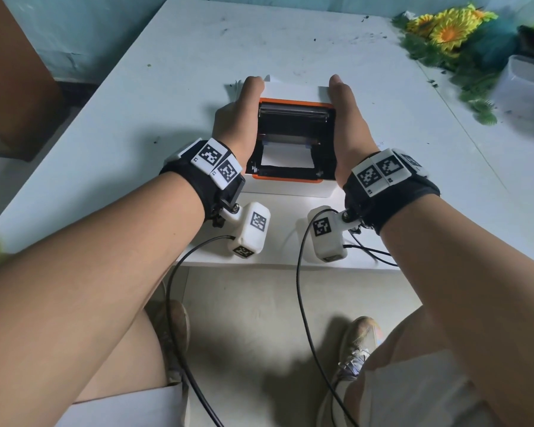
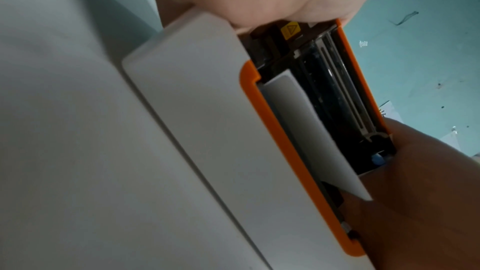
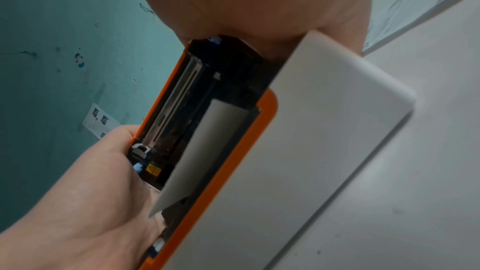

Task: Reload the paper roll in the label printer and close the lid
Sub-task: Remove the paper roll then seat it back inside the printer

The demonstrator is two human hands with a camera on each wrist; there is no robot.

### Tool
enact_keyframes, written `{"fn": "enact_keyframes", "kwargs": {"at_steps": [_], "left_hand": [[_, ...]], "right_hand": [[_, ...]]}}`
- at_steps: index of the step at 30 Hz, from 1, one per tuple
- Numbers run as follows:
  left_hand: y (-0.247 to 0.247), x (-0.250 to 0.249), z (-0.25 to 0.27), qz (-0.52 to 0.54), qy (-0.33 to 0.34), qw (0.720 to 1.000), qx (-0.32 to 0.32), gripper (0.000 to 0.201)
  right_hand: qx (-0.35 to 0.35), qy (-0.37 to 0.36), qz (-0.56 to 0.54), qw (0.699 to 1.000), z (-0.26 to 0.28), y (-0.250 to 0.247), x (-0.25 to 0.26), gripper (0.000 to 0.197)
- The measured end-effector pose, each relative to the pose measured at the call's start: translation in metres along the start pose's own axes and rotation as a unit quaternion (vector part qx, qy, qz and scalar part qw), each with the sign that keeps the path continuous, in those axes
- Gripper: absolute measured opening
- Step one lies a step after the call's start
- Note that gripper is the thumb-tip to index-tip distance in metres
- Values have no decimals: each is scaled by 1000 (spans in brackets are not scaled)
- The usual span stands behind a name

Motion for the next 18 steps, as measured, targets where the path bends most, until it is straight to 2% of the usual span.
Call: {"fn": "enact_keyframes", "kwargs": {"at_steps": [12, 18], "left_hand": [[0, 2, -1, 4, 2, 1000, -27, 47], [0, -1, 3, 0, 4, 1000, -8, 51]], "right_hand": [[14, 18, -10, 1000, 8, -2, 4, 54], [23, 15, -9, 1000, 7, -2, 4, 54]]}}
Point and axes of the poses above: each hand's wrist, its own z-axis away from the middle knuckle, its own y-axis out of the palm, x = y × z, the point moved 4 cm from there along -z, towards the middle knuckle, and after that the axes turned 8 degrees about -x, right-handed, at the moved point
